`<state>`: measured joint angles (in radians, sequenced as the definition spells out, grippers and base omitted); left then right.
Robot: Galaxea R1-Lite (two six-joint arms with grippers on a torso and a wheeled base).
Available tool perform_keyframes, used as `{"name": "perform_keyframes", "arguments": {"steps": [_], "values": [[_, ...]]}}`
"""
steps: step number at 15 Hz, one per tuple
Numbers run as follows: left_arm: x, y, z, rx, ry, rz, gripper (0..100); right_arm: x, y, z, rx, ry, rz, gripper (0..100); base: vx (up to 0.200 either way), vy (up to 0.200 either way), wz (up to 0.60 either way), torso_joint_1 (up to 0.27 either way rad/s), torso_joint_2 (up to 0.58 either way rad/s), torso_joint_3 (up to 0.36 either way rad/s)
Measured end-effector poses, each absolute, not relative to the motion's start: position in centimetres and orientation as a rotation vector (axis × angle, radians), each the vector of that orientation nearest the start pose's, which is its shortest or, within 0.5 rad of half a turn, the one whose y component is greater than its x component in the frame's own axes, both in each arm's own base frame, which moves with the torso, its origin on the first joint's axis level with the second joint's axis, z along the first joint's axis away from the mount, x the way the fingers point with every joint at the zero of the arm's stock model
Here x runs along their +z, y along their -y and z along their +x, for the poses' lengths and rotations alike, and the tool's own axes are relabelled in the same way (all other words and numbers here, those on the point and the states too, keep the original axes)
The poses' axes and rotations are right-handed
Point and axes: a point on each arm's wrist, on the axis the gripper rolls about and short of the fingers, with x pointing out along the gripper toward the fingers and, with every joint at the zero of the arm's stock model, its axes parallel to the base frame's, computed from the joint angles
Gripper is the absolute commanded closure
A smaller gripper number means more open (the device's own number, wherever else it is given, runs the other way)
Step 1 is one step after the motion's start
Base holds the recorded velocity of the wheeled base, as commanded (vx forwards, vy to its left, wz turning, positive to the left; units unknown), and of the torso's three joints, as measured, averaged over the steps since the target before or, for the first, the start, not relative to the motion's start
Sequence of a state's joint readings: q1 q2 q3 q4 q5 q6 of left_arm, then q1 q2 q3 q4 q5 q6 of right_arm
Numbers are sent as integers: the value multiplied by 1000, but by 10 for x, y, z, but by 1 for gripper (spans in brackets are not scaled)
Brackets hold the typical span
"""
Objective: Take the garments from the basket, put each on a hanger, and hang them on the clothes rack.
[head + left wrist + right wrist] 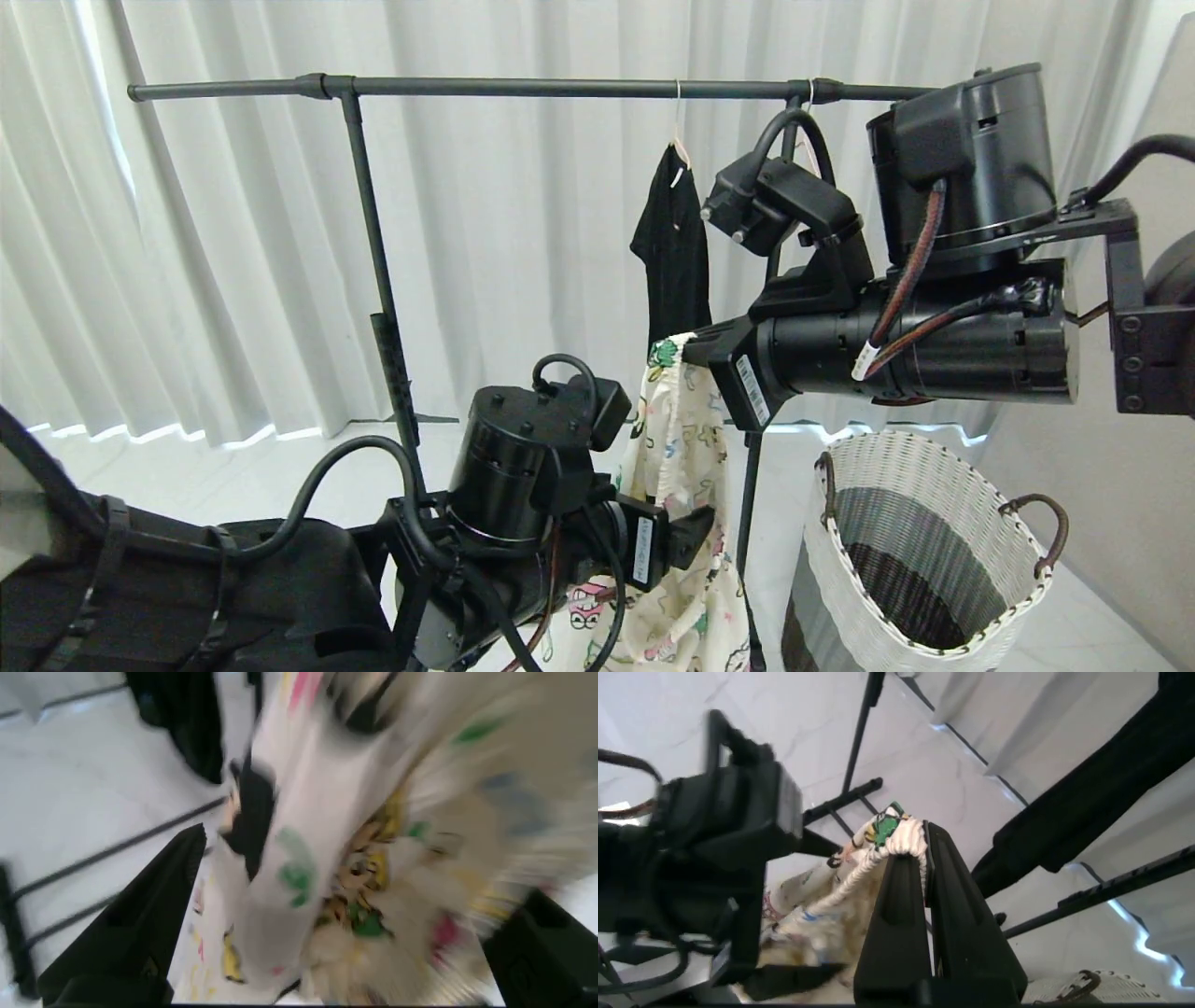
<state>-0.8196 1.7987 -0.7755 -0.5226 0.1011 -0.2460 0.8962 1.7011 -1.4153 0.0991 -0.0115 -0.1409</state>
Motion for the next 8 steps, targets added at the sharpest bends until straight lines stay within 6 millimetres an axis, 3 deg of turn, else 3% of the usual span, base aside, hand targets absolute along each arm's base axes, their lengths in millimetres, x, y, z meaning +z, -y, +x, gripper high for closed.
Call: {"name": "perform_keyframes", "arguments": {"steps": [3,5,8], "values": [[116,218,211,-605,-593,35,0,284,-248,205,879,-293,-300,100,0,0,0,0,0,0],[100,196,191,-580,-668,81,0,285,-246,206,873,-291,-298,100,0,0,0,0,0,0],[91,162,159,-566,-719,115,0,287,-244,205,874,-289,-298,100,0,0,0,0,0,0]]}}
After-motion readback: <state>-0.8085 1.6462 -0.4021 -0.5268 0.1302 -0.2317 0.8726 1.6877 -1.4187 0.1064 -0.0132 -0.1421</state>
